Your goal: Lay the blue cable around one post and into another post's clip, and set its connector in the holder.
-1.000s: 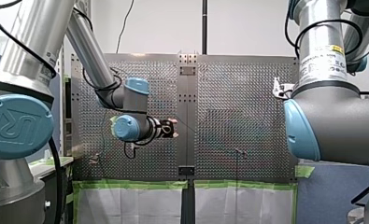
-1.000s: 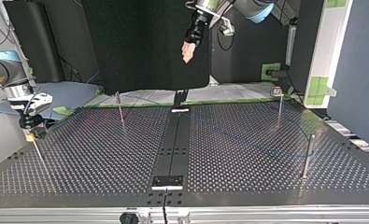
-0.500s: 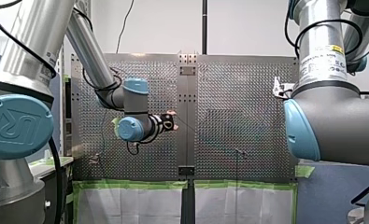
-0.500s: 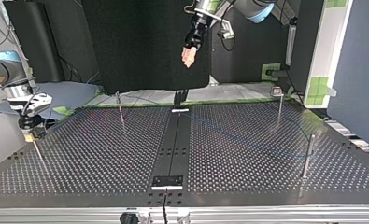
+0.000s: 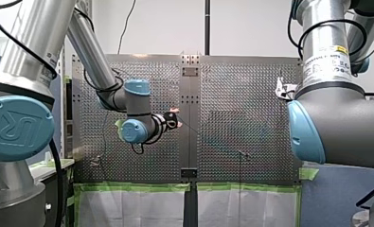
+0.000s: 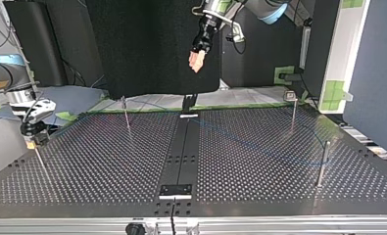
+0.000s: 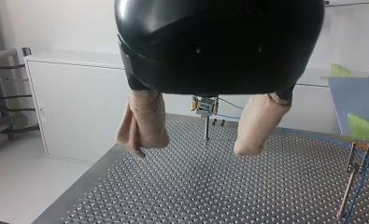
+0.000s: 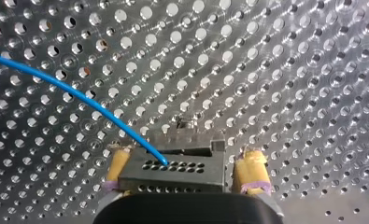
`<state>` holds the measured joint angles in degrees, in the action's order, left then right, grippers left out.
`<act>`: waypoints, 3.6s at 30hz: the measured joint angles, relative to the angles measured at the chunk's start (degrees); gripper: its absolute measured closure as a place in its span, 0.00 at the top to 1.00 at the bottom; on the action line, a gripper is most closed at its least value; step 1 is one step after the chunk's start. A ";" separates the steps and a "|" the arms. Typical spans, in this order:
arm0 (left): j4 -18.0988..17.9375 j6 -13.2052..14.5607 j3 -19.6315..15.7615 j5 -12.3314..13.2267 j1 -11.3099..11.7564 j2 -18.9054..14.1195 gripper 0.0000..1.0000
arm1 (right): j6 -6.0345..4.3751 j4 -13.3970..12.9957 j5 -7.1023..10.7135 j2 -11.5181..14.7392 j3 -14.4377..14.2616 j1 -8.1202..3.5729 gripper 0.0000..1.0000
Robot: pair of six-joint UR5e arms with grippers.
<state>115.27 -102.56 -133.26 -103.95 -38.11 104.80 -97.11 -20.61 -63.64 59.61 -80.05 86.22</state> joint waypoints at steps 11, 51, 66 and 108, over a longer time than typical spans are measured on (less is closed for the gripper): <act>-0.03 0.00 0.00 0.04 -0.14 0.00 1.00 | -0.03 -0.13 -0.01 0.03 0.01 0.47 0.99; -0.02 0.00 0.00 0.55 -0.31 0.03 1.00 | -0.11 3.37 -0.16 -0.31 0.57 0.49 0.99; 0.14 -1.13 -0.02 0.41 -0.03 0.00 1.00 | -0.11 3.36 -0.16 -0.31 0.57 0.49 0.99; 4.89 6.94 -3.31 0.71 14.86 0.02 1.00 | -0.10 3.36 -0.16 -0.31 0.57 0.49 0.99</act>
<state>120.16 -95.62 -136.58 -103.23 -23.25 104.81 -97.22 -17.24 -63.80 59.30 -79.48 86.70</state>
